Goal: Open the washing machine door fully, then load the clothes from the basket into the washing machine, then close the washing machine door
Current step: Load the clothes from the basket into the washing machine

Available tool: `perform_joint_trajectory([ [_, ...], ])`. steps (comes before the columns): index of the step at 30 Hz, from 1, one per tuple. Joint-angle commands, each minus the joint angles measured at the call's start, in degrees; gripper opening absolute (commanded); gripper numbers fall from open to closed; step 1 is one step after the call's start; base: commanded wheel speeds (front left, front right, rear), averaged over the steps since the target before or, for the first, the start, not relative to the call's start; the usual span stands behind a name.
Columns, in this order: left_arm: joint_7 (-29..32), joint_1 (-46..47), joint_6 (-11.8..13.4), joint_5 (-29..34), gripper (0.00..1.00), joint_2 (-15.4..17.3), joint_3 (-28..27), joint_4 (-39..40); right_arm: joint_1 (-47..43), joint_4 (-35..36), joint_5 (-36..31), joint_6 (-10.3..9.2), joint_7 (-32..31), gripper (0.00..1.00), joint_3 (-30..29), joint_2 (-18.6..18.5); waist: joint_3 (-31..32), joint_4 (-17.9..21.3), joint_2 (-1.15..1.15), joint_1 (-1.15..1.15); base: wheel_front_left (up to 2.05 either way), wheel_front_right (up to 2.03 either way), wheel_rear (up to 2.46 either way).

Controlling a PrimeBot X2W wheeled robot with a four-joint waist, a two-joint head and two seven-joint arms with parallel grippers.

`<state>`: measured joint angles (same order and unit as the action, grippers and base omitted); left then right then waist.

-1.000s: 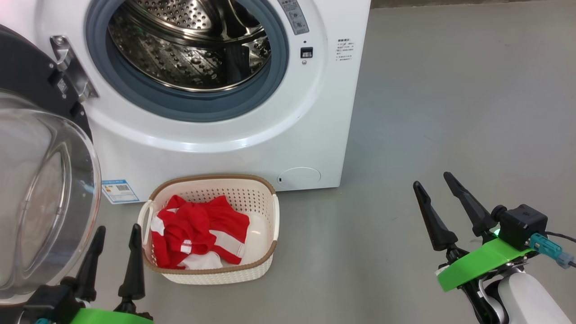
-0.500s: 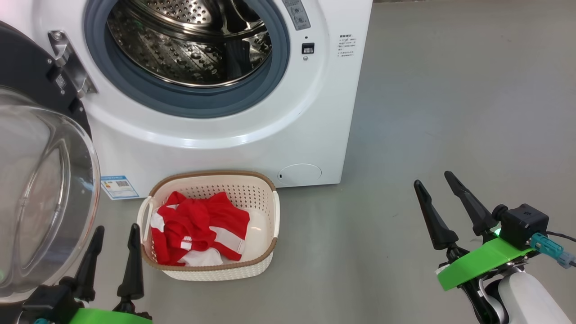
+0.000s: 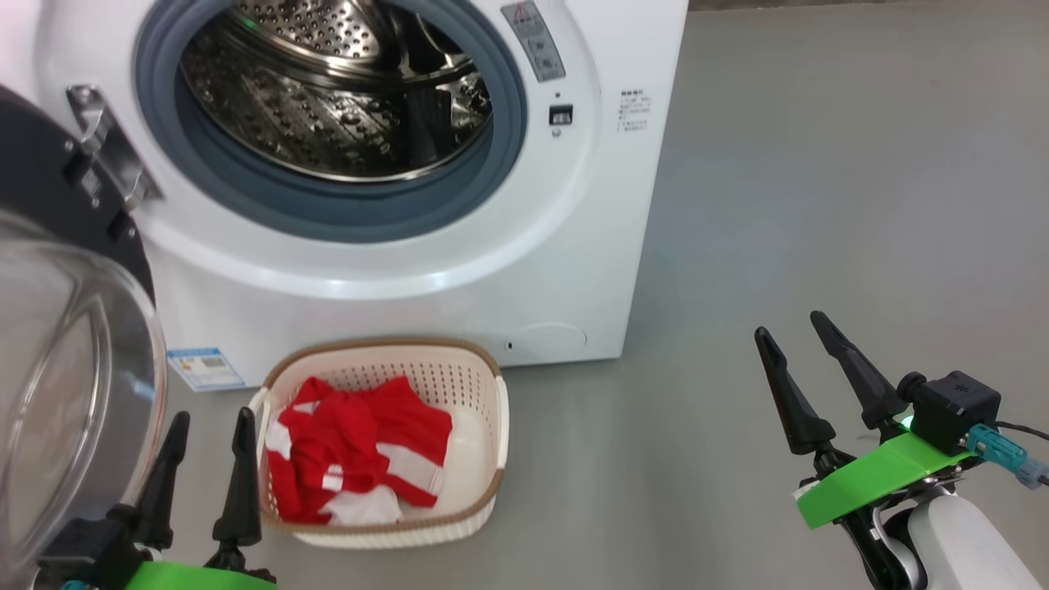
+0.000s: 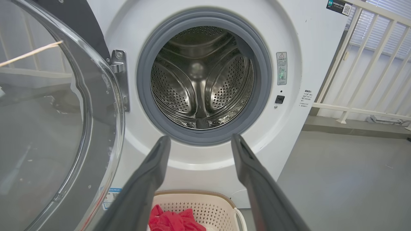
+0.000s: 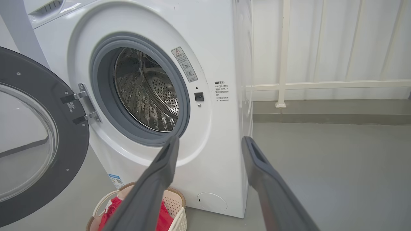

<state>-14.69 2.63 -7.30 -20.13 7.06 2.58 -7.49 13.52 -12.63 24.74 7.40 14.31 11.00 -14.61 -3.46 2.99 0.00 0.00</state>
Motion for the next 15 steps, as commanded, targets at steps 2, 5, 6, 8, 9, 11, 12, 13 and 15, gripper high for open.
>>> perform_joint_trajectory([
  [2, -0.3, 2.5, -0.1, 0.6, 1.00, 0.7, -2.2, 1.0, 0.4, 1.5, -0.6, 0.09, 0.7, 1.00, 0.8, -0.2, 0.0, 0.0, 0.00, 0.00, 2.13, -2.13, 0.00],
  [5, -0.3, 2.6, -0.1, 0.3, 1.00, 0.4, -2.5, 1.1, 0.5, 1.5, -0.6, 0.09, 0.7, 1.00, 0.8, -0.2, -0.1, -0.1, 0.00, 0.00, 2.02, -2.02, 0.00],
  [6, -0.3, 2.6, -0.1, 0.1, 1.00, 0.4, -2.4, 1.1, 0.6, 1.6, -0.6, 0.09, 0.7, 1.00, 0.8, -0.2, -0.1, -0.1, 0.00, 0.00, 1.75, -1.75, 0.00],
  [8, -0.3, 2.7, -0.1, 0.0, 1.00, 0.4, -2.4, 1.1, 0.6, 1.6, -0.6, 0.09, 0.7, 1.00, 0.7, -0.3, -0.2, -0.1, 0.00, 0.00, 1.55, -1.55, 0.00],
  [9, -0.3, 2.7, -0.1, 0.0, 1.00, 0.5, -2.3, 1.1, 0.6, 1.6, -0.6, 0.09, 0.7, 1.00, 0.7, -0.3, -0.2, -0.2, 0.00, 0.00, 1.34, -1.34, 0.00],
  [11, -0.3, 2.7, -0.1, 0.0, 1.00, 0.5, -2.3, 1.1, 0.6, 1.6, -0.6, 0.09, 0.7, 1.00, 0.7, -0.3, -0.2, -0.2, 0.00, 0.00, 1.14, -1.14, 0.00],
  [12, -0.3, 2.7, -0.1, 0.0, 1.00, 0.5, -2.3, 1.1, 0.6, 1.6, -0.6, 0.09, 0.7, 1.00, 0.7, -0.3, -0.2, -0.2, 0.00, 0.00, 0.94, -0.94, 0.00],
  [13, -0.3, 2.7, -0.1, 0.0, 1.00, 0.5, -2.3, 1.1, 0.6, 1.6, -0.6, 0.09, 0.7, 1.00, 0.7, -0.3, -0.2, -0.3, 0.00, 0.00, 0.80, -0.80, 0.00],
  [15, -0.3, 2.6, -0.1, 0.1, 1.00, 0.5, -2.2, 1.1, 0.6, 1.6, -0.6, 0.09, 0.7, 1.00, 0.7, -0.3, -0.2, -0.3, 0.00, 0.00, 0.59, -0.59, 0.00],
])
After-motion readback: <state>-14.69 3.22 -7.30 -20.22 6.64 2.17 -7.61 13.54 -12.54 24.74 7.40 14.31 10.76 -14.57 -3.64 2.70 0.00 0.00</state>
